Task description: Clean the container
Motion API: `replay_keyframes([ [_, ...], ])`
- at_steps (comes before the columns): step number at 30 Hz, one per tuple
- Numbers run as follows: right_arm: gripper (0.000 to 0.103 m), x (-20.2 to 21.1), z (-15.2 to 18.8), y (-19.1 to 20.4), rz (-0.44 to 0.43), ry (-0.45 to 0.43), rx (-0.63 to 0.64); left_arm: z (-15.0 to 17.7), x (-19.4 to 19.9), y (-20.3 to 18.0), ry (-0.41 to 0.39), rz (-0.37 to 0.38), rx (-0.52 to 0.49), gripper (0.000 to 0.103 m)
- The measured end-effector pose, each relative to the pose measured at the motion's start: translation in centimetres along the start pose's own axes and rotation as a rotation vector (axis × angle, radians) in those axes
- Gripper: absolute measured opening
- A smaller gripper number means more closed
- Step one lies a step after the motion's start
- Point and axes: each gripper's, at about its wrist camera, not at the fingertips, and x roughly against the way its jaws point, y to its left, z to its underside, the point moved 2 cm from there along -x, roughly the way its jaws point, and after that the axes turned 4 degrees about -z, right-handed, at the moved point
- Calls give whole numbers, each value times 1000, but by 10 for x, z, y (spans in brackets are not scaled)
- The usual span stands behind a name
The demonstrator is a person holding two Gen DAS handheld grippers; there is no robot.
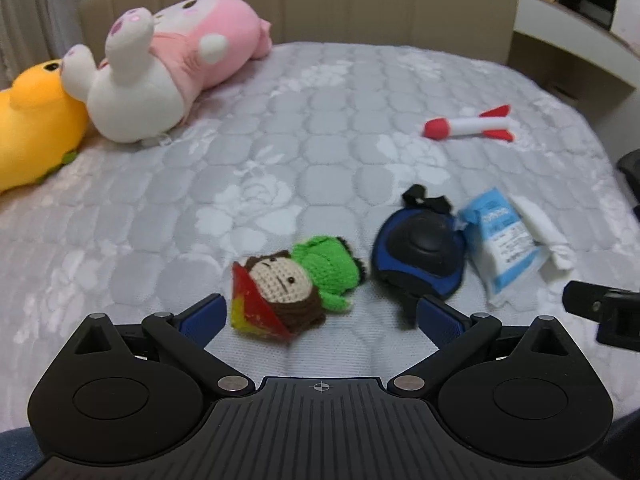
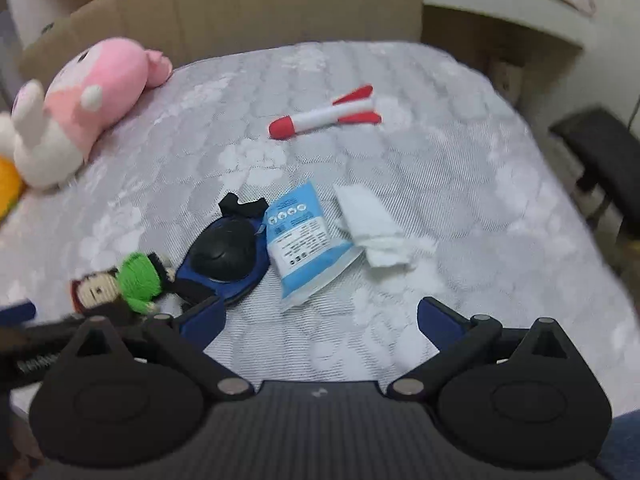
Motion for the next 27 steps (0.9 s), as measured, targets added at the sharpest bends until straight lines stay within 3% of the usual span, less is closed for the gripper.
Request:
replay_keyframes([
  [3, 103, -2, 2, 0, -16, 30, 14, 1, 3, -1, -18, 20, -11, 103],
  [10, 103, -3, 5, 9, 3, 39, 63, 5, 0, -15, -5, -41, -108, 103],
  [19, 103, -8, 7, 12, 19, 62, 89, 3, -1, -7, 17, -42, -48, 103],
  [27, 103, -11, 7, 10, 17, 75, 89, 4, -1, -10, 17, -48, -73, 103],
])
